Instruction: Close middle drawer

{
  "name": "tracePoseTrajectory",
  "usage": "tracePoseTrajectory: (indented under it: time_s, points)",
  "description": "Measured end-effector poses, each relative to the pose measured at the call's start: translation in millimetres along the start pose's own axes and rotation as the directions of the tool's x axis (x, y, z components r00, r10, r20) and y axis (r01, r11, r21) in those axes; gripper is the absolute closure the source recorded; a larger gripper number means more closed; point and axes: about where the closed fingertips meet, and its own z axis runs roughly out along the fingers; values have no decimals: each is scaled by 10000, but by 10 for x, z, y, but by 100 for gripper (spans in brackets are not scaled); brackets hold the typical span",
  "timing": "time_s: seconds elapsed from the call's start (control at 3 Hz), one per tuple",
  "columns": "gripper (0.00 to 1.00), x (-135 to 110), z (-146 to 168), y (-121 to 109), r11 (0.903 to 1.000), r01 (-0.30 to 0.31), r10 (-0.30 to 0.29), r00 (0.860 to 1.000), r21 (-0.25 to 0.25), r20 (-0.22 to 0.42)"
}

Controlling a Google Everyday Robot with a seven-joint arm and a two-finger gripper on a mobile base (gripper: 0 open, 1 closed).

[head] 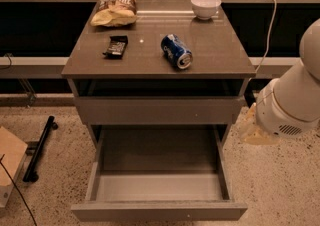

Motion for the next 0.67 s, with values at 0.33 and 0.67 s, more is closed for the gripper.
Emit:
tracePoseTrajectory:
  time_s: [0.33,0.67]
  points:
    - [100,0,2,1,10000,2,-2,10000,-1,-2]
    - [100,-8,154,78,9998,188,-190,9996,-63,-208]
